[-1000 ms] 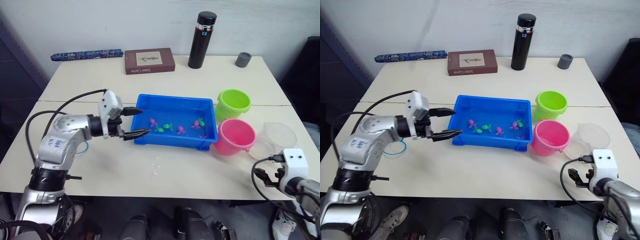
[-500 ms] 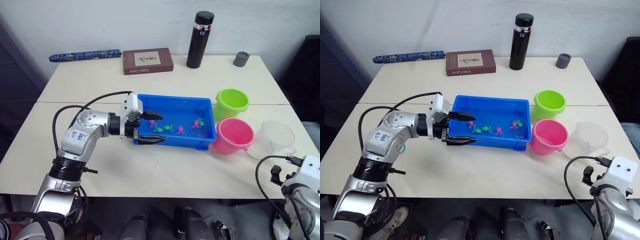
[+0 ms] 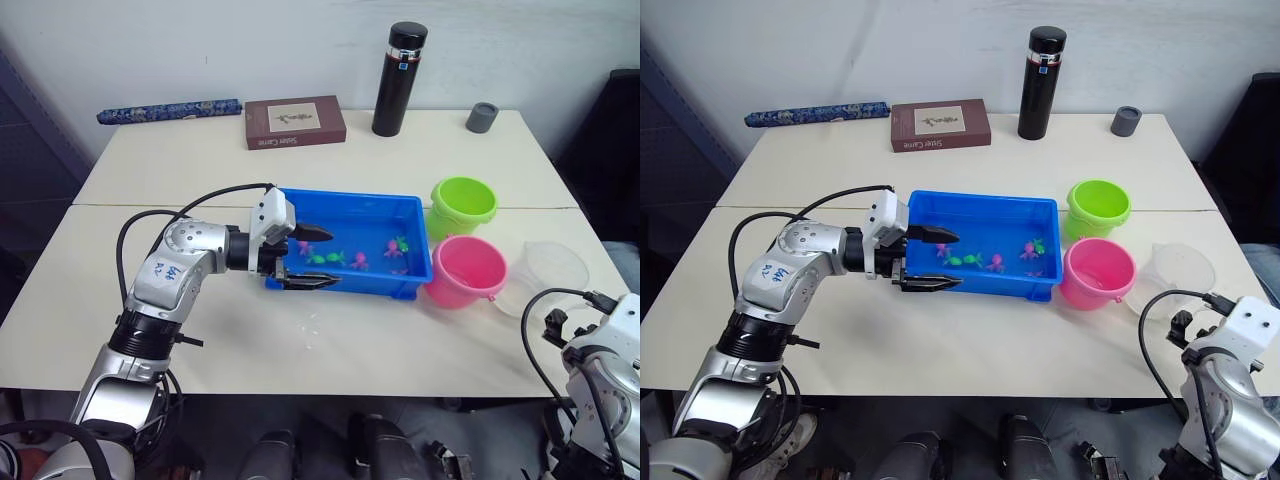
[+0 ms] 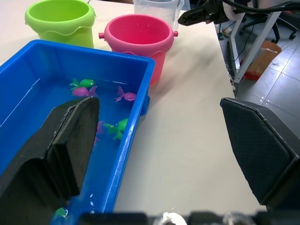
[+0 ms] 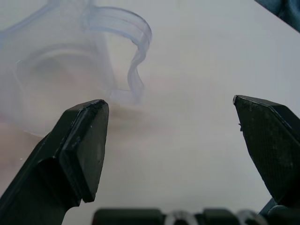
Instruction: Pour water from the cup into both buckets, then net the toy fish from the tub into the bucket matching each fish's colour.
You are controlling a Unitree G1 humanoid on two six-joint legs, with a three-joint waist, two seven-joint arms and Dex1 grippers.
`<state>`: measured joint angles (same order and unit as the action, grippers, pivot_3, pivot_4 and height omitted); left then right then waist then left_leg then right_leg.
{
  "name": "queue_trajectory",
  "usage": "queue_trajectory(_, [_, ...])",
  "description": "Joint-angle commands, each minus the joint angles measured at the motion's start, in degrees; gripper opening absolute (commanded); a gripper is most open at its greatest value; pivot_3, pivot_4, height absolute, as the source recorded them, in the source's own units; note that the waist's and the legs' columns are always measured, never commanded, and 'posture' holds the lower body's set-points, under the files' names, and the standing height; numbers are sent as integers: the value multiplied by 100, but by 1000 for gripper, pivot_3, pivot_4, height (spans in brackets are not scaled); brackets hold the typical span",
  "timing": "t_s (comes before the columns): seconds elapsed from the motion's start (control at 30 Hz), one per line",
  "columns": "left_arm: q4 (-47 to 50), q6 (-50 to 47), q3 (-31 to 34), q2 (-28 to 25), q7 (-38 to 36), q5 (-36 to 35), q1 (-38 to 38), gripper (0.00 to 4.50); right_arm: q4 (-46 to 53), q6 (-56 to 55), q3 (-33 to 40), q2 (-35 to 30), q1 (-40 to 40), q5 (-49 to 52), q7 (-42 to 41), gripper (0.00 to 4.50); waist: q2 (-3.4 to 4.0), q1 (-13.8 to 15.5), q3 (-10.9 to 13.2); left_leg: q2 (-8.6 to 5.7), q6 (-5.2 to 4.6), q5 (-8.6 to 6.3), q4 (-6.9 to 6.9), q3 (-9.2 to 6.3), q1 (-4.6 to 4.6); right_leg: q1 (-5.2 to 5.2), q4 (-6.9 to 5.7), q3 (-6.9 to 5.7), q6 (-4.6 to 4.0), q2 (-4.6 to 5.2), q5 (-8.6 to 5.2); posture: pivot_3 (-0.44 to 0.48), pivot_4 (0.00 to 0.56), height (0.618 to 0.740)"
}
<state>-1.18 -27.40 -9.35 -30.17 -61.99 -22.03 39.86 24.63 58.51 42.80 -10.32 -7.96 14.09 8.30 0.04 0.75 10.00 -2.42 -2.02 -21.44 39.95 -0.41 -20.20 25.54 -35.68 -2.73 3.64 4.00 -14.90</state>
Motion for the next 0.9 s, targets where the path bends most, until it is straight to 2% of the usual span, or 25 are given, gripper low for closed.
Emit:
queue_trajectory(0.03, [169, 21, 117, -92, 10, 20, 44, 4450, -117, -272, 87, -12, -112, -2, 129, 4500, 0, -12, 0, 0, 0, 0, 0, 1, 0, 0, 0, 0, 0, 0, 0, 0, 150, 739])
queue_trajectory(0.3, [349, -105, 136, -200, 77, -40, -58, 4450, -620, -783, 165, -45, -353, 42, 329, 4500, 1, -76, 0, 0, 0, 0, 0, 0, 0, 0, -2, 1, 0, 0, 0, 0, 150, 739])
queue_trajectory(0.9, [154, -9, 3, 70, 109, 105, 35, 4450, -1314, -1971, 17, -133, -560, 25, 544, 4500, 4, -82, 0, 1, 0, 1, 0, 1, 0, 0, -4, 2, 0, 0, 0, 0, 150, 739])
